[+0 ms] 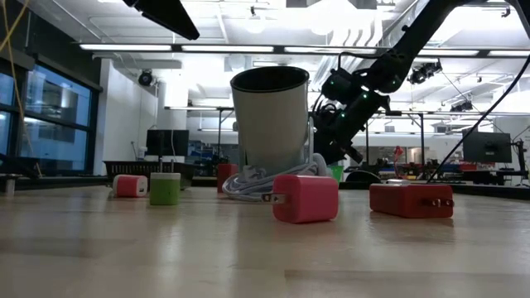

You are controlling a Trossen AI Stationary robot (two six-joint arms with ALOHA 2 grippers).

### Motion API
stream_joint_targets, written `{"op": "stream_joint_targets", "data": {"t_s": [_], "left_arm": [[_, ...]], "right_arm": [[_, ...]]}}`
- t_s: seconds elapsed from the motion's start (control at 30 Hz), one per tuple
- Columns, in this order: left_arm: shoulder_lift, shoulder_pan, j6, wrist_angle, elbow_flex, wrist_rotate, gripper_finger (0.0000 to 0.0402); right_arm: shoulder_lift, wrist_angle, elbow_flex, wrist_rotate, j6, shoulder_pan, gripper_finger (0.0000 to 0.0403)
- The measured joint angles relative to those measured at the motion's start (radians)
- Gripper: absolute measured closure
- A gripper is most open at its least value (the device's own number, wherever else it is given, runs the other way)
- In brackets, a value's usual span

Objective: Pick & Place Office items
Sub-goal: Put the blue digital timer into the green bin, then put the black digital timer into the green bin

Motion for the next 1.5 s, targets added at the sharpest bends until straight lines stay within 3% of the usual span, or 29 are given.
{"op": "stream_joint_targets", "data": {"t_s": [0.53,0.97,1.5], "left_arm": [[0.000,0.000,0.001,0.000,0.000,0.028,0.0174],[0.000,0.000,0.001,0.000,0.000,0.044,0.0174],[0.000,0.000,0.000,0.000,0.000,0.045,0.0174]], "right_arm": [[0.000,0.000,0.000,-0.011,-0.005,0.000,0.0301],[0.000,0.000,0.000,-0.007,-0.011,0.000,0.0223],[-0.090,-0.041,0.000,0.000,-0.027,-0.025,0.0227]]}}
